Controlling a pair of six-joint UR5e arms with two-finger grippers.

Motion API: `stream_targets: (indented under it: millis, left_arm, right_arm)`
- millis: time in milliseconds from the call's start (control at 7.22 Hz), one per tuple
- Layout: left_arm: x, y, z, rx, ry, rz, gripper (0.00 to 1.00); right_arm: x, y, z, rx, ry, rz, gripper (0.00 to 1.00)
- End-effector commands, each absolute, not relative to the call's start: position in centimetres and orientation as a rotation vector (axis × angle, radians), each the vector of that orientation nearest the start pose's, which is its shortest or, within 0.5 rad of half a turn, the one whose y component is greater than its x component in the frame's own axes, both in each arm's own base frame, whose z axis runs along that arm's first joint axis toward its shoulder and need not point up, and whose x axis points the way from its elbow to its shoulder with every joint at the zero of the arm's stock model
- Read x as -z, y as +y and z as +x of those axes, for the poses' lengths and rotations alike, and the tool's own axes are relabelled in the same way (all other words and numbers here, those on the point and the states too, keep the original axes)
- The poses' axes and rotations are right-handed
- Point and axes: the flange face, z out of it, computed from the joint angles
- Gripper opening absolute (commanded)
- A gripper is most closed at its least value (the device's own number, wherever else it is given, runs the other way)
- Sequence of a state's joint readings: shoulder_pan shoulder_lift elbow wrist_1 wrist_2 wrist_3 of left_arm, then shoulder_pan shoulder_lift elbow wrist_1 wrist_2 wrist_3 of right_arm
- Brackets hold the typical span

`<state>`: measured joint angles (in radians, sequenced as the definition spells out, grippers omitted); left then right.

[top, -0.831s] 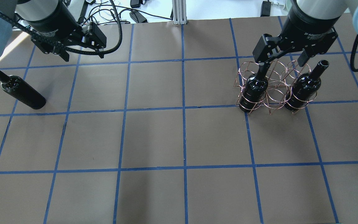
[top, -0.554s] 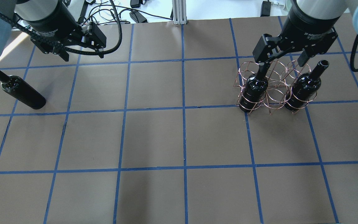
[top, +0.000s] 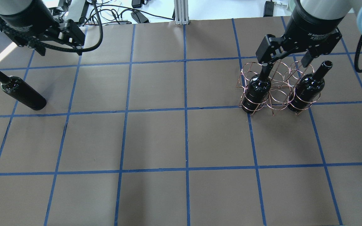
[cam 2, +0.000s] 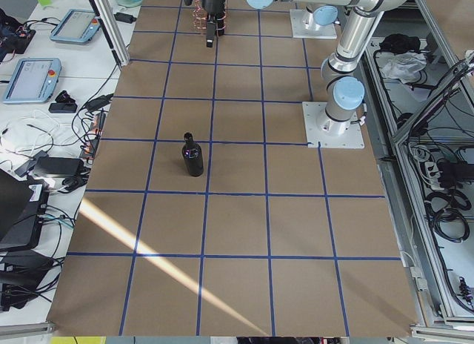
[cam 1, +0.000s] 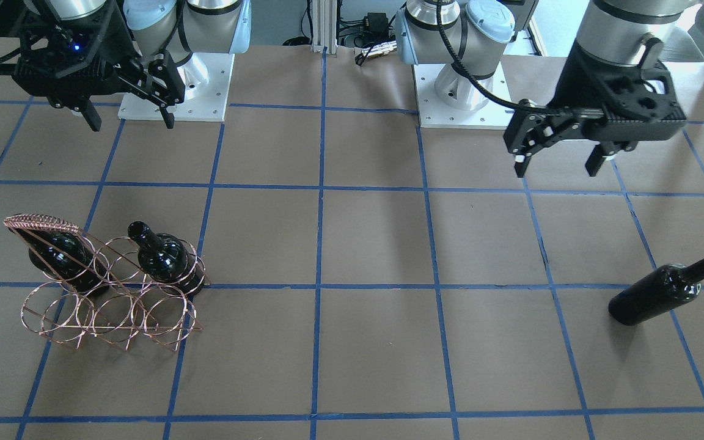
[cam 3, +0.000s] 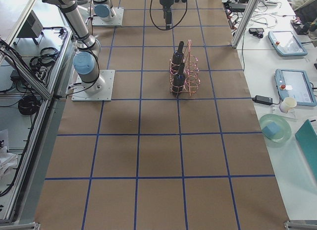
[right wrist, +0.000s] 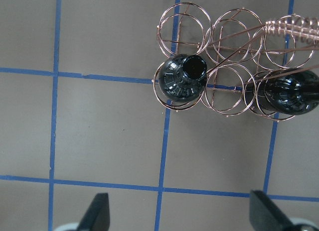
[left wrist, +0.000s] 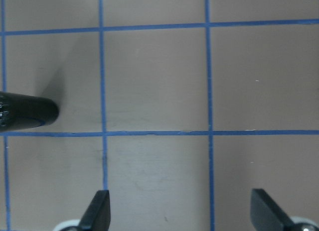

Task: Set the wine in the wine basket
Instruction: 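Move the left gripper down toward the lying black wine bottle's neck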

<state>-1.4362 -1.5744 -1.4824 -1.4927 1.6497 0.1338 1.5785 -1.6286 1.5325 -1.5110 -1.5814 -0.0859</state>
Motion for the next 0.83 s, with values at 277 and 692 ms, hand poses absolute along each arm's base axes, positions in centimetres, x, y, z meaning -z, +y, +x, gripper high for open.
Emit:
stream_targets:
  millis: [277, 692]
  left_arm:
    - [-51.4, -49.8, 18.9, 0.060, 3.055, -0.217, 1.00]
    - [-44.0, -55.3, 23.9, 0.110, 3.090, 0.030, 0.97]
  right_arm:
    - [-52.8, -46.8, 13.6, 0.055, 3.148, -0.147, 1.00]
    - [-53.0, -46.8, 13.6, 0.060, 3.150, -0.147, 1.00]
